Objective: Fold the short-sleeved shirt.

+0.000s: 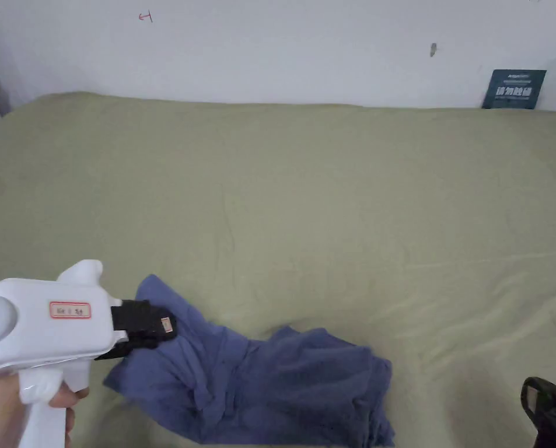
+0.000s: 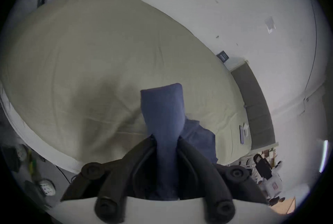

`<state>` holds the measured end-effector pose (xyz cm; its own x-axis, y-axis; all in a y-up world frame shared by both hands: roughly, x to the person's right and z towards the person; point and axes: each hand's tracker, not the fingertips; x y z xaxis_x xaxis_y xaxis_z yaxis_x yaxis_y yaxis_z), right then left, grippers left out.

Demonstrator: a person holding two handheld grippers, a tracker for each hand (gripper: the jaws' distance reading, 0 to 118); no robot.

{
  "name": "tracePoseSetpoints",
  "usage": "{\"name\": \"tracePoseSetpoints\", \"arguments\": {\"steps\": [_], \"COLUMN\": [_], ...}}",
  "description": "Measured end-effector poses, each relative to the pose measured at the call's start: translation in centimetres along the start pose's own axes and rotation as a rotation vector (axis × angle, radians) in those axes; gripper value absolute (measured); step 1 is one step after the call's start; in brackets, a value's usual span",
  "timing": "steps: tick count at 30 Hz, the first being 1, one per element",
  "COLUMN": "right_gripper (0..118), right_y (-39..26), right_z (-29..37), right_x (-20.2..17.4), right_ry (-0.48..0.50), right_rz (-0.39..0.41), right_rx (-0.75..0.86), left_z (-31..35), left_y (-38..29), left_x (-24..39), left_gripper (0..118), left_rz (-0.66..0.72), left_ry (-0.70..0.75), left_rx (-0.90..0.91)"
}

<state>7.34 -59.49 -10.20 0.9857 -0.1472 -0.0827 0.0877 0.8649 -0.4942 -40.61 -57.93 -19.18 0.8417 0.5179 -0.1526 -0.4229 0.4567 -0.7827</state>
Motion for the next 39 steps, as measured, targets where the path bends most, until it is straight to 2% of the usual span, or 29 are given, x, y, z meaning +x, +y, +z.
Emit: {"name": "tracePoseSetpoints", "arguments": {"steps": [6, 10, 11, 12, 13, 14, 15, 20, 21, 22, 24, 25, 32, 35, 37, 39], "right_gripper": [0, 0, 0, 0, 0, 0, 0, 0, 0, 0, 0, 0, 0, 0, 0, 0], "right_y": [-0.2, -0.4, -0.5, -0.5, -0.5, -0.4, -0.4, -0.4, -0.4, -0.5, -0.8, -0.9, -1.9, -1.9, -1.8, -1.6], "right_z": [0.8, 1.0, 1.0, 1.1, 1.2, 1.3, 1.5, 1.2, 1.1, 0.9, 0.5, 0.3, -0.4, -0.7, -1.0, -1.7], "right_x": [1.4, 2.2, 2.4, 2.5, 2.6, 2.8, 3.0, 3.6, 3.6, 3.6, 3.3, 3.2, 2.1, 1.9, 1.7, 1.2], "right_ry": [-0.016, -0.038, -0.043, -0.05, -0.06, -0.065, -0.071, -0.084, -0.08, -0.078, -0.066, -0.06, -0.03, -0.027, -0.011, 0.015], "right_rz": [-0.017, -0.026, -0.029, -0.029, -0.03, -0.033, -0.039, -0.048, -0.048, -0.048, -0.049, -0.05, -0.073, -0.072, -0.069, -0.057], "right_rx": [0.004, -0.002, -0.005, -0.007, -0.008, -0.007, -0.006, -0.011, -0.015, -0.018, -0.03, -0.037, -0.092, -0.123, -0.151, -0.166], "left_z": [-5.3, -11.1, -12.5, -13.8, -14.9, -15.6, -15.7, -12.1, -11.2, -10.8, -10.3, -10.5, -18.7, -22.2, -21.1, -19.3], "left_y": [-2.6, -5.2, -6.1, -6.7, -7.1, -7.4, -7.4, -5.4, -4.9, -4.7, -4.7, -5.0, -9.0, -10.6, -10.0, -8.9], "left_x": [10.1, 13.5, 14.2, 14.4, 14.5, 14.4, 14.3, 11.6, 10.6, 10.0, 8.7, 8.0, 5.6, 4.8, 4.9, 5.5], "left_gripper": [10, 10, 15, 46, 85, 112, 116, 110, 97, 75, 0, 0, 0, 0, 0, 0], "left_rz": [-0.232, -0.333, -0.356, -0.359, -0.333, -0.304, -0.275, -0.175, -0.168, -0.174, -0.153, -0.12, 0.006, 0.004, 0.072, -0.009], "left_ry": [0.043, 0.051, 0.041, 0.008, -0.011, -0.043, -0.074, -0.173, -0.21, -0.244, -0.286, -0.296, -0.464, -0.382, -0.446, -0.424], "left_rx": [-0.064, -0.137, -0.145, -0.159, -0.185, -0.211, -0.193, -0.142, -0.134, -0.135, -0.17, -0.148, -0.39, -0.389, -0.366, -0.357]}}
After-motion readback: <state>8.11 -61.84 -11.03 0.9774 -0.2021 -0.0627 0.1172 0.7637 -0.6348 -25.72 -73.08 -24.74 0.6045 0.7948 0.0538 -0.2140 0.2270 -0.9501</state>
